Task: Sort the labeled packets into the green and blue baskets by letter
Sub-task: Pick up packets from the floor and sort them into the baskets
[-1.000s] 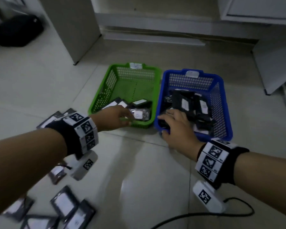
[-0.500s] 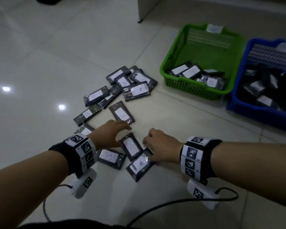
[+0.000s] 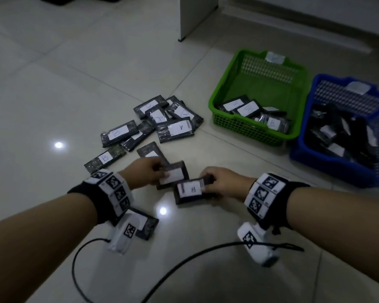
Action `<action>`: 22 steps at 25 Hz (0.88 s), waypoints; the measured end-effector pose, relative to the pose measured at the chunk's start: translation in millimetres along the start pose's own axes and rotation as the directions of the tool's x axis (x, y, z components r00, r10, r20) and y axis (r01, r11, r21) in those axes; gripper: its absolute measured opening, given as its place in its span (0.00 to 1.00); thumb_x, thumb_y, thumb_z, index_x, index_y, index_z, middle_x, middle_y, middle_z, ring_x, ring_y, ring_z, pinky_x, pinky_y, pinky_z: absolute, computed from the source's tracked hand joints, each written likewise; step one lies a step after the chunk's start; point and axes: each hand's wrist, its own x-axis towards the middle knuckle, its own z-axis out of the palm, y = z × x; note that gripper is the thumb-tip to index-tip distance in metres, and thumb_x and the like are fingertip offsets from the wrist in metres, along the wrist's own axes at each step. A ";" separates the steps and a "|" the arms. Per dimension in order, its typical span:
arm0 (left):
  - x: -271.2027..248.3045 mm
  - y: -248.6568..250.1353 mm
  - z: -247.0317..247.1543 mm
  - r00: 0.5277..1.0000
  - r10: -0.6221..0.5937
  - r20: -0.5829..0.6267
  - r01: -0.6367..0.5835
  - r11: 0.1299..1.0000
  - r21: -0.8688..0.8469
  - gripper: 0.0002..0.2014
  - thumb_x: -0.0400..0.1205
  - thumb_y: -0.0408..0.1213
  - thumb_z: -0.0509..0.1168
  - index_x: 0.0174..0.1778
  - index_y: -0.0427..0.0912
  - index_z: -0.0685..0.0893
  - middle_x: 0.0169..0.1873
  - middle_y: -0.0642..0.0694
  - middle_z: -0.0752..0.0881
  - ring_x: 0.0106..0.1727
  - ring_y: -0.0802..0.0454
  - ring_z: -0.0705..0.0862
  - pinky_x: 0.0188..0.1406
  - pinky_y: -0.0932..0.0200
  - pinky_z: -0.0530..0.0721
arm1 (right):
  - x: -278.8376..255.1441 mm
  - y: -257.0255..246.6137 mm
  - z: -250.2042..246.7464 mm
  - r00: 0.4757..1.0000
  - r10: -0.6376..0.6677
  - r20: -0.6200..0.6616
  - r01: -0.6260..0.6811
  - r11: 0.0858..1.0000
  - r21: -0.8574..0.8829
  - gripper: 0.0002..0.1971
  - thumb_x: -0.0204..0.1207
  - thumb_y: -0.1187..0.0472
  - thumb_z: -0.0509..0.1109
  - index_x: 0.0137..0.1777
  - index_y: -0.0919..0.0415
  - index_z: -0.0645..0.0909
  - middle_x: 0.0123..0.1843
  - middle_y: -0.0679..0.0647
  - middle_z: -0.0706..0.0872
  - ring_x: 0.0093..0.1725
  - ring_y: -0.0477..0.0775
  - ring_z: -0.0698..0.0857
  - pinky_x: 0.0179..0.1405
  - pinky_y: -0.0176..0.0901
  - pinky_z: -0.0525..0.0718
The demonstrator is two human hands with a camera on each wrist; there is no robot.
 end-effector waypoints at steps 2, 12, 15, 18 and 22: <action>8.4 11.8 -10.0 0.992 -0.117 -0.042 0.089 0.906 -0.414 0.03 0.81 0.35 0.67 0.49 0.41 0.82 0.44 0.42 0.85 0.44 0.46 0.86 0.50 0.53 0.89 | -0.6 -3.8 -26.8 0.996 0.060 -0.065 -0.038 0.951 0.307 0.11 0.77 0.69 0.69 0.58 0.64 0.75 0.52 0.64 0.81 0.41 0.64 0.86 0.29 0.48 0.89; 31.7 105.7 -0.2 0.998 0.007 -0.060 -0.052 0.612 -0.789 0.11 0.82 0.21 0.59 0.59 0.30 0.78 0.41 0.40 0.83 0.42 0.46 0.85 0.45 0.55 0.91 | -1.4 29.6 -154.8 0.723 0.177 -0.668 0.136 0.912 0.388 0.14 0.81 0.62 0.66 0.64 0.65 0.76 0.36 0.55 0.82 0.22 0.50 0.78 0.14 0.33 0.71; 46.1 138.6 4.1 0.997 0.048 -0.061 -0.078 0.659 -0.748 0.12 0.81 0.21 0.58 0.59 0.31 0.79 0.44 0.38 0.86 0.43 0.46 0.86 0.45 0.57 0.90 | -4.4 47.3 -173.6 0.725 0.265 -0.635 0.083 0.883 0.462 0.15 0.81 0.65 0.64 0.67 0.63 0.75 0.36 0.57 0.81 0.23 0.51 0.77 0.14 0.34 0.72; 62.8 169.7 7.2 0.995 0.030 -0.100 -0.095 0.667 -0.739 0.13 0.82 0.20 0.58 0.60 0.32 0.78 0.46 0.36 0.84 0.43 0.44 0.85 0.41 0.58 0.91 | -7.9 57.7 -182.8 0.762 0.286 -0.581 0.066 0.858 0.509 0.17 0.81 0.69 0.63 0.70 0.62 0.71 0.37 0.59 0.80 0.25 0.53 0.78 0.14 0.37 0.76; 94.2 193.2 17.4 0.963 -0.043 -0.267 -0.157 0.715 -0.681 0.13 0.79 0.22 0.64 0.55 0.39 0.73 0.39 0.37 0.83 0.39 0.42 0.86 0.38 0.53 0.91 | -3.9 62.3 -189.0 0.736 0.327 -0.593 0.116 0.802 0.587 0.22 0.79 0.76 0.61 0.71 0.59 0.70 0.47 0.64 0.82 0.29 0.54 0.83 0.20 0.40 0.84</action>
